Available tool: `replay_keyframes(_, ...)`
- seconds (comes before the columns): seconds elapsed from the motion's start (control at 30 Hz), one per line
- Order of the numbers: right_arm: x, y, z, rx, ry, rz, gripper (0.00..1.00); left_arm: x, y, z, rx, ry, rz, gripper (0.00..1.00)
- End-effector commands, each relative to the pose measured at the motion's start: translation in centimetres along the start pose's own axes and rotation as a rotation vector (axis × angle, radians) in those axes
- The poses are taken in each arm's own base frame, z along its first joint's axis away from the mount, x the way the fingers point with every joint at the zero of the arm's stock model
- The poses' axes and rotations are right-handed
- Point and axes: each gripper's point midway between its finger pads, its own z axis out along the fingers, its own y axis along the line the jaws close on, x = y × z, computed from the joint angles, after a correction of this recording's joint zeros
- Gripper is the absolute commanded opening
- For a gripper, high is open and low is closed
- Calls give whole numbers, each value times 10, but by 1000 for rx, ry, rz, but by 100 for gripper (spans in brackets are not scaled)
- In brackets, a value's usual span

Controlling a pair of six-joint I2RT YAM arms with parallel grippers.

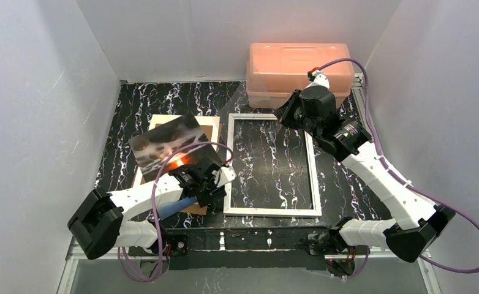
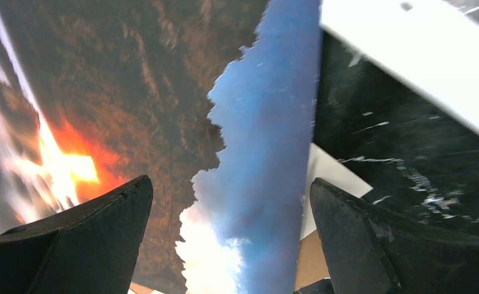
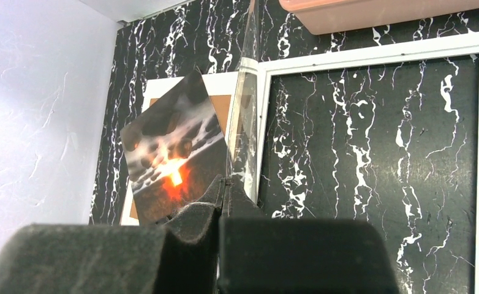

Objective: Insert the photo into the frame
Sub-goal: Move the photo to the center of the board.

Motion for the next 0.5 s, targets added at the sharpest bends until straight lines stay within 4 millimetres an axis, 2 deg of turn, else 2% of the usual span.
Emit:
replay_keyframes(0.0,-18,13,-11,-67,-61,40,1,38,15,-8,-22,117,-23,99)
replay_keyframes(0.13,-15,16,-10,-91,-50,58,1,43,28,-15,-34,122,-76,99)
replay_keyframes(0.2,-13,19,-8,-107,-44,73,1,27,40,-30,-34,65,-167,99)
replay_keyframes(0.33,-18,25,-8,-124,-63,121,1,-19,59,-74,29,-95,-374,98)
replay_keyframes(0.47,-33,34,-11,-158,-118,214,1,-59,59,-115,130,-308,-414,98)
